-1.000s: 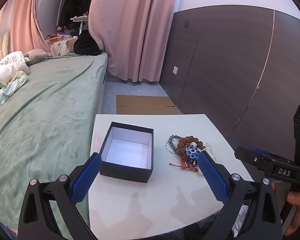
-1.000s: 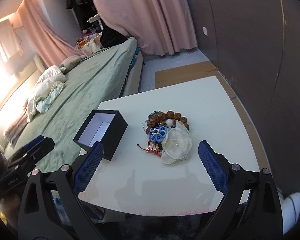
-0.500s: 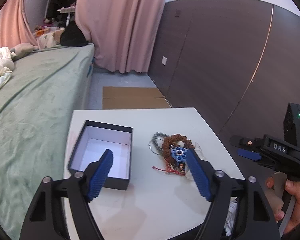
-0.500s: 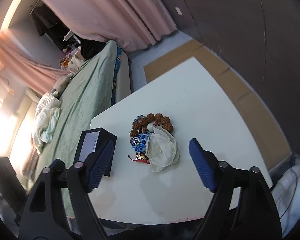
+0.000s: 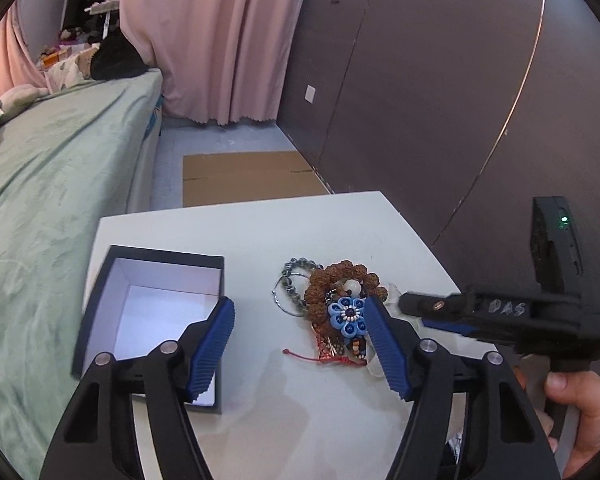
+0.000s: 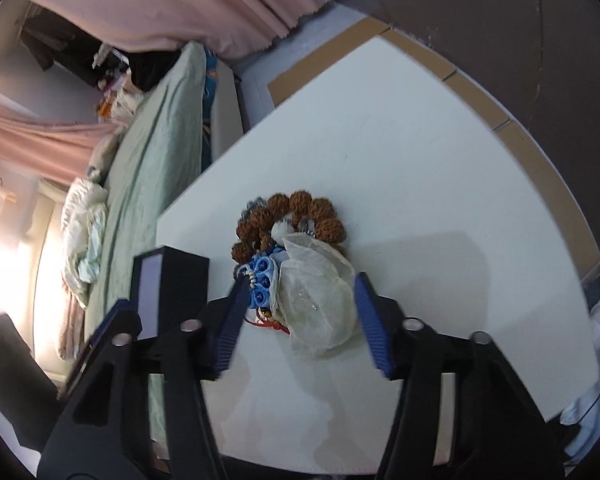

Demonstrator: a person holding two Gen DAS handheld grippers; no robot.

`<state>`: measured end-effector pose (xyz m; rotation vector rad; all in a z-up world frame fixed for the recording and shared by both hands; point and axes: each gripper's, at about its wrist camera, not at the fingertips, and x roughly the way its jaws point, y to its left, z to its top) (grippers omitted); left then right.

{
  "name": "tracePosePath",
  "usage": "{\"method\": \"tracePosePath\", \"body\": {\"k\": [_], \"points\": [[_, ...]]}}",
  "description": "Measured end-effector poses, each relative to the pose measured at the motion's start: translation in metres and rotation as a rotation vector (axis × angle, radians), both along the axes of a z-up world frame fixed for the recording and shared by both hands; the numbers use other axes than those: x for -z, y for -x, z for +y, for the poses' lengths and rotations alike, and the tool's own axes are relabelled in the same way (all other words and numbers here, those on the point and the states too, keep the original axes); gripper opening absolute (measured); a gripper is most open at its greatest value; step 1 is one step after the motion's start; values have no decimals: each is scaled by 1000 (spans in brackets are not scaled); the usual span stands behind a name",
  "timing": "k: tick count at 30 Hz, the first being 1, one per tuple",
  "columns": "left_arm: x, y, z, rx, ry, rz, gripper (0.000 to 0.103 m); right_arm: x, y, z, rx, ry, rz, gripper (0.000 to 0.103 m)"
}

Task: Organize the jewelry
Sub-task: 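Lower the right gripper onto the white sheer pouch and grasp it, then grasp the blue flower-knot bracelet with the left gripper while the right gripper holds the pouch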

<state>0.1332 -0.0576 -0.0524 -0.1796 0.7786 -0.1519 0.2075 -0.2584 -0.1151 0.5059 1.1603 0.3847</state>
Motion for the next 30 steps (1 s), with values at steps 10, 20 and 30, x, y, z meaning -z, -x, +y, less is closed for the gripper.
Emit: {"method": "tracePosePath", "body": {"k": [10, 20, 30], "points": [[15, -19, -8, 22, 47, 45, 64, -9, -3, -13, 65, -86, -52, 3], [28, -24, -36, 73, 17, 63, 64, -39, 1, -40, 145, -105, -142, 3], [52, -37, -58, 91, -14, 96, 58, -36, -2, -47, 174, -77, -137, 3]]}}
